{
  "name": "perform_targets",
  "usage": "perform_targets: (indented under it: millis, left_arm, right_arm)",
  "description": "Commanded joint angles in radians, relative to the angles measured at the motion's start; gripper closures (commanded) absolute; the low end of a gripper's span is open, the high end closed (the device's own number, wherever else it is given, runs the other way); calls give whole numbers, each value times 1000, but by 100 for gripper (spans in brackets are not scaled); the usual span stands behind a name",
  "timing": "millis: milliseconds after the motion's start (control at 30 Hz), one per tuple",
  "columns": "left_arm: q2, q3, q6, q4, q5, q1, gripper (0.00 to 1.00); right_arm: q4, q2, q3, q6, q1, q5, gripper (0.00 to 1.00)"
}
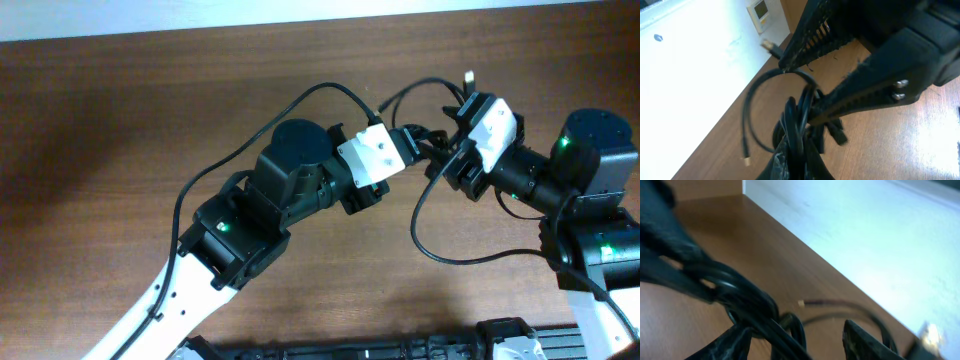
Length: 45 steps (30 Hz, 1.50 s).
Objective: Untangle cables
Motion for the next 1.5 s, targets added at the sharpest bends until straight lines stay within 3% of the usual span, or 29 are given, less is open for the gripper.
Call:
perform_targets:
  millis: [0,200,300,467,600,733,833,1200,1300,1333,1400,1433,1467]
  left_arm:
    - [-5,14,9,5,103,-8,100]
    - [-32,14,9,10,118,-8,100]
    - [-64,14,9,12,105,6,100]
    - [-100,14,8,8,106,52,100]
    - [-102,14,8,8,106,66,100]
    - [-102,14,7,8,111,66,100]
    - [-101,14,8,2,193,66,100]
    - [-101,14,8,-111,211,66,100]
    - [-101,14,8,-112,211,66,99]
    - [-101,14,8,-112,211,66,84]
    - [-101,14,8,-112,211,66,18]
    - [-101,14,8,-112,211,66,1]
    - [-101,14,8,-112,210,66,1]
  right_arm:
    - [8,-11,19,-95,6,-95,45]
    - [-50,-9,19,-109,6,-95,53]
    - [-88,-9,19,-148,6,-95,68]
    - [-98,-9,19,-148,6,-95,78]
    - [-98,-9,19,-147,6,-95,96]
    - [-100,-9,19,-147,6,-90,96]
    - [-87,-9,19,-126,6,-76,96]
    - [95,-13,19,451,6,333,96]
    - [102,-13,19,524,6,391,96]
    - [101,-13,19,545,6,411,96]
    - [102,-13,19,554,5,420,96]
    - [101,-13,19,555,5,419,96]
    - [101,-13,19,566,5,420,96]
